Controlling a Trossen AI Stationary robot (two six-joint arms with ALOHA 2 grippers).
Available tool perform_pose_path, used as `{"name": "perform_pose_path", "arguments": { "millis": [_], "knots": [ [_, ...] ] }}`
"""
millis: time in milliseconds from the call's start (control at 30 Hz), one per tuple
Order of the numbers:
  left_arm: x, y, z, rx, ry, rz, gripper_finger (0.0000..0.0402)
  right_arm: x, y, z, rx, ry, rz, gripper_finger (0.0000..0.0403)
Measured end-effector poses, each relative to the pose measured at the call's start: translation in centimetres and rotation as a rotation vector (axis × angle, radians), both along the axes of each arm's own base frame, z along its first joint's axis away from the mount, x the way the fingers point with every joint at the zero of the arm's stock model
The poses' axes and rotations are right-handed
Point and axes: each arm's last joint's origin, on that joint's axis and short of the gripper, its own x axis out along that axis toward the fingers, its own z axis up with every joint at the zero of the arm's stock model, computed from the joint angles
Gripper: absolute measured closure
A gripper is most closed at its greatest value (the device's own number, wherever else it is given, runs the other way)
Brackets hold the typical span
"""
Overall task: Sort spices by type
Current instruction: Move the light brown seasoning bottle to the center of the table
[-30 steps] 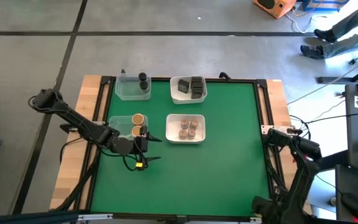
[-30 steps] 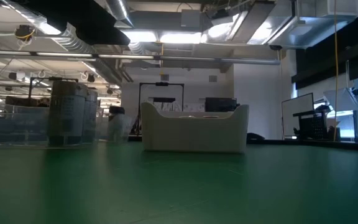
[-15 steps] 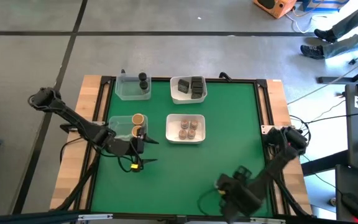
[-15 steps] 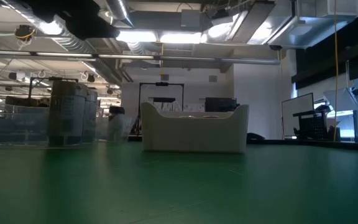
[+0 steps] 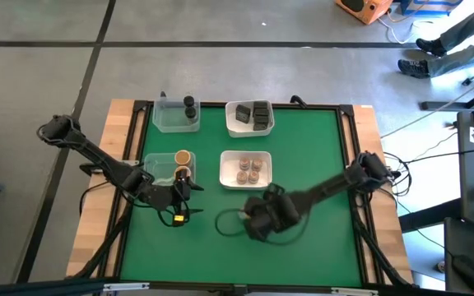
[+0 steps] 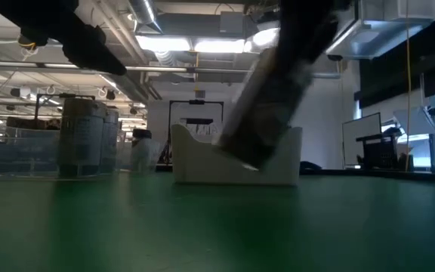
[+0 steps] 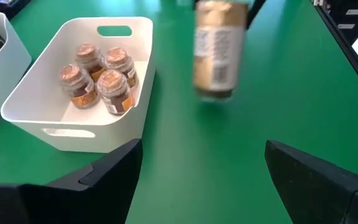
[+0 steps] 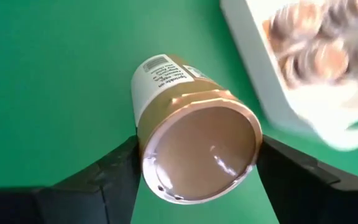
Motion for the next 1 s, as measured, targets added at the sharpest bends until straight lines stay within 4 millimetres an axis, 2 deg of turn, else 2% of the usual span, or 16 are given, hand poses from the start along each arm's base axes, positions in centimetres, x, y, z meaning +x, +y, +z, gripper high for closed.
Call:
{"name": "perform_pose_path", "arguments": {
  "millis": [133,233,1000],
  "knots": [
    [0.0,0.0,0.0,-0.001,-0.002,0.000,0.0079,1.5,-1.8,-1.1,-0.014,0.019,0.007,0.0120],
    [0.0,0.0,0.0,0.000,-0.002,0.000,0.0079,2.4,-2.2,-1.9,0.002,0.022,0.031,0.0118],
    [0.6,-0.3,-0.2,0.005,-0.021,-0.008,0.0079,4.6,-2.0,-1.9,0.008,-0.144,0.134,0.0114]
  ]
}}
